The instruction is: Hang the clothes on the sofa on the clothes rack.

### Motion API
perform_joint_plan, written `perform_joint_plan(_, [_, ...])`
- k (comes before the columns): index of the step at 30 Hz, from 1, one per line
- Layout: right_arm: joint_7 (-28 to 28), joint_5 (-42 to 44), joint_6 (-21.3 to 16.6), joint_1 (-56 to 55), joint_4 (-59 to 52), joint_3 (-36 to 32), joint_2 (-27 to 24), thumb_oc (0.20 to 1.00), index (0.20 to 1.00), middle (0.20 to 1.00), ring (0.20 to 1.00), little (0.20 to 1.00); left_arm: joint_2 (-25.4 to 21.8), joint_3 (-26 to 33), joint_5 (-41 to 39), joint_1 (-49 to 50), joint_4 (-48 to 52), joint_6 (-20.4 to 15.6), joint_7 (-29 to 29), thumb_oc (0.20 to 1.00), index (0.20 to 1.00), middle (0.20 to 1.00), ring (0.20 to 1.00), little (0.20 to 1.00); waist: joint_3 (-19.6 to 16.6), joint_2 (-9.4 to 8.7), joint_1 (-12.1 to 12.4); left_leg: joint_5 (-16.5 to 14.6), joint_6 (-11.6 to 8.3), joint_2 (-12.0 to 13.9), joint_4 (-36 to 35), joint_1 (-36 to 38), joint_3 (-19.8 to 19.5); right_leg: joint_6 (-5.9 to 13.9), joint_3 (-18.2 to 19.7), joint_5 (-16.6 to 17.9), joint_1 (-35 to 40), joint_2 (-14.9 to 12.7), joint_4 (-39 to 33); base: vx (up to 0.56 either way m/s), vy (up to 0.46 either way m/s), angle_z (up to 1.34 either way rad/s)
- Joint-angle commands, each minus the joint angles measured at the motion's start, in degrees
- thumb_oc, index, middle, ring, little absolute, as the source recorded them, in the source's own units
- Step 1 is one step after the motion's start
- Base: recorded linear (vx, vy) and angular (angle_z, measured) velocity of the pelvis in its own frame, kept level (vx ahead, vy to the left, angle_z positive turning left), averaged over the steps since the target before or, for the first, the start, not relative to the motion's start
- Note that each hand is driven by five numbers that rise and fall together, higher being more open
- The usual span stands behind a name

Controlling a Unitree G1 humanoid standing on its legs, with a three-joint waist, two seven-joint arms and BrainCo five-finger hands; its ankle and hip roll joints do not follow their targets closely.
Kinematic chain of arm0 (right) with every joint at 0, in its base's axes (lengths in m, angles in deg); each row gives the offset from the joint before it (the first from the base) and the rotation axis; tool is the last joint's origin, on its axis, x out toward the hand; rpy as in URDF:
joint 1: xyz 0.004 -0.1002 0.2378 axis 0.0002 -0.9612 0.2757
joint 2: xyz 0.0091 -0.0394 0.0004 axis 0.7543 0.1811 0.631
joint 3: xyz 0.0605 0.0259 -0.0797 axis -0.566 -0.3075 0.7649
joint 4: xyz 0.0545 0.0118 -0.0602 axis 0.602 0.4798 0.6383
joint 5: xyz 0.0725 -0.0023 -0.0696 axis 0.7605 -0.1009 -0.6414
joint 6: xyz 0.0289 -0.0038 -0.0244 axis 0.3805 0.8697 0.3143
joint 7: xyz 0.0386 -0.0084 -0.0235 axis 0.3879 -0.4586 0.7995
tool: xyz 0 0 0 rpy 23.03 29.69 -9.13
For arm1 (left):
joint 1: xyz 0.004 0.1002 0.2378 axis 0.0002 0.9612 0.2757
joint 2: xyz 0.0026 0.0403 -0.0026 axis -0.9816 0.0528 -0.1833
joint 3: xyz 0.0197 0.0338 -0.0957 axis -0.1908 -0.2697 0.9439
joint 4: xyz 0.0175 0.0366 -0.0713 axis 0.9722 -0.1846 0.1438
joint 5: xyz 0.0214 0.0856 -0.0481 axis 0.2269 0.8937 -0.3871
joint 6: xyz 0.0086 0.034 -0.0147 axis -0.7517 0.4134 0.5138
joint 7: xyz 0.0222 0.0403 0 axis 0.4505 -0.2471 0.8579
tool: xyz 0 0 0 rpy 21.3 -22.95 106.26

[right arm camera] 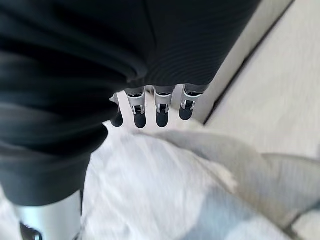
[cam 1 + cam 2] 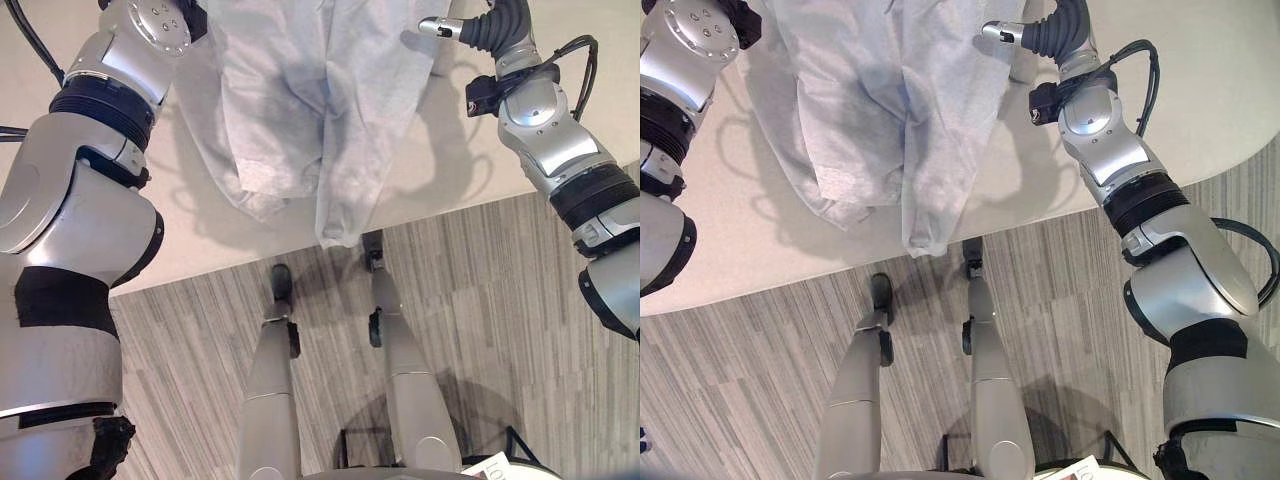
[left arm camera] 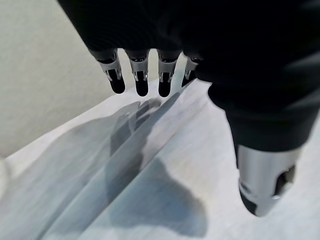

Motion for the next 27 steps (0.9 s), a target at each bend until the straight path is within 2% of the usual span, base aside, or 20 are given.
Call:
perform_joint_plan(1, [-1.62, -1.04, -3.43, 3.98, 0.97, -2.43, -1.99, 1.000, 1.000, 1.000, 1.000, 1.000, -3.10, 0.20, -1.43, -4.05, -0.62, -1.30, 2.73, 1.000, 1.000, 1.000, 1.000, 1.000, 2.07, 1.43, 0.41, 10.31, 2.66, -3.33, -23.29, 13.72, -2.28, 8.24, 1.25, -6.67, 9.90, -2.32, -2.75, 0.04, 0.063, -0.16])
perform_joint_plan(8, [-3.14, -0.78, -3.78, 4.09, 0.33, -3.31, -2.89, 1.000, 1.000, 1.000, 1.000, 1.000, -2.70, -0.71, -1.05, -4.98, -0.22, -1.27, 3.35, 1.000, 1.000, 1.000, 1.000, 1.000, 1.84, 1.97, 0.17, 11.05, 2.45, -3.08, -25.48, 14.51, -1.87, 8.56, 0.94, -5.98, 9.02, -2.47, -2.75, 0.02, 0.020, 0.03])
perform_joint_plan(15, [-3.94, -2.89, -3.52, -1.39, -3.43, -6.26, -4.63, 1.000, 1.000, 1.000, 1.000, 1.000, -2.81, 3.15, -1.64, -0.26, 3.77, -0.79, 5.07, 1.000, 1.000, 1.000, 1.000, 1.000, 1.88, 2.26, 0.80, 10.06, 3.04, -3.49, -25.20, 17.19, -2.34, 8.46, 0.41, -6.53, 11.62, -2.55, -2.75, -0.02, 0.001, -0.09])
perform_joint_plan(16, [-3.90, -3.34, -2.92, -1.29, -1.99, -5.66, -4.81, 1.000, 1.000, 1.000, 1.000, 1.000, -2.35, 3.59, -1.87, 0.42, 3.21, -0.97, 4.72, 1.000, 1.000, 1.000, 1.000, 1.000, 1.75, 2.48, 1.12, 10.42, 2.96, -3.34, -26.71, 18.57, -2.14, 8.64, 0.28, -6.48, 12.12, -2.56, -2.75, -0.03, 0.060, -0.02])
perform_joint_plan(17, [-2.87, -3.05, -1.58, -0.59, 2.26, -4.51, -4.98, 1.000, 1.000, 1.000, 1.000, 1.000, -1.29, 2.82, -1.15, 0.87, 2.76, -0.91, 4.48, 1.000, 1.000, 1.000, 1.000, 1.000, 1.71, 2.90, 1.80, 12.50, 2.57, -2.91, -31.49, 21.89, -1.70, 8.70, -0.52, -6.23, 13.11, -2.31, -2.75, -0.02, 0.039, 0.04])
perform_joint_plan(27, [-1.93, -1.67, -1.30, 1.23, 6.84, -2.71, -3.75, 1.000, 1.000, 1.000, 1.000, 1.000, -2.77, 1.07, -0.53, 0.13, 1.02, -0.80, 3.46, 1.000, 1.000, 1.000, 1.000, 1.000, 1.53, 3.21, 2.35, 12.44, 2.22, -2.74, -32.14, 22.75, -1.74, 8.63, -1.52, -6.16, 13.46, -2.08, -2.75, 0.01, -0.014, 0.06])
